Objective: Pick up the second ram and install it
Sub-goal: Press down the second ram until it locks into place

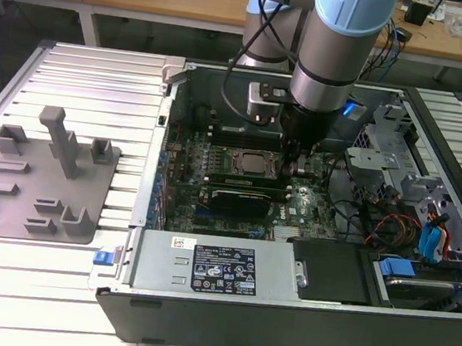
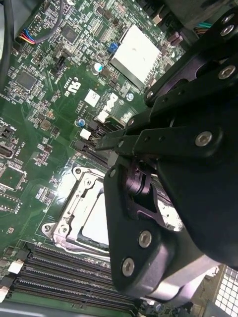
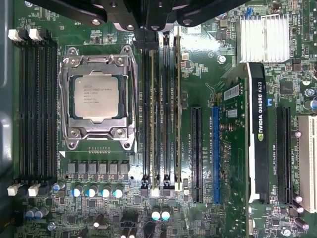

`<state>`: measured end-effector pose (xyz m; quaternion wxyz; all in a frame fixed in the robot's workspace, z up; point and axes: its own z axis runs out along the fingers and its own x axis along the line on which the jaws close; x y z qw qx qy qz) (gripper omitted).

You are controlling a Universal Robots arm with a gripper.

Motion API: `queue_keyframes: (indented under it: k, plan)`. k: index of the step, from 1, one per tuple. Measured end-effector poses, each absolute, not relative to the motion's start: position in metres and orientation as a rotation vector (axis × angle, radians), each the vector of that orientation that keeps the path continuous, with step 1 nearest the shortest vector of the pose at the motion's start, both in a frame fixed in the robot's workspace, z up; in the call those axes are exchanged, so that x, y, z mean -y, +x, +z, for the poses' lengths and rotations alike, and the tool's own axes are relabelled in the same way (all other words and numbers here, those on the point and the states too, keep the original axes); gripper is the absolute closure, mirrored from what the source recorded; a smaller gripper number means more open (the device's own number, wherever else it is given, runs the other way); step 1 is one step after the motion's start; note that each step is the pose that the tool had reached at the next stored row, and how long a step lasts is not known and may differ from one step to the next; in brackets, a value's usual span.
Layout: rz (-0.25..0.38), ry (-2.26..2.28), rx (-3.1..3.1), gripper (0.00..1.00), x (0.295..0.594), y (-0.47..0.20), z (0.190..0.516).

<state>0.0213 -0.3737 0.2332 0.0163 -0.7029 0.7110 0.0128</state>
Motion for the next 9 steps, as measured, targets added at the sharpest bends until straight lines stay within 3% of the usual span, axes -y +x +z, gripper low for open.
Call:
queue_keyframes:
  k: [9]
  plan:
    - [0.040,-2.185,-2.211,0.92,0.3736,0.0213,0.2294]
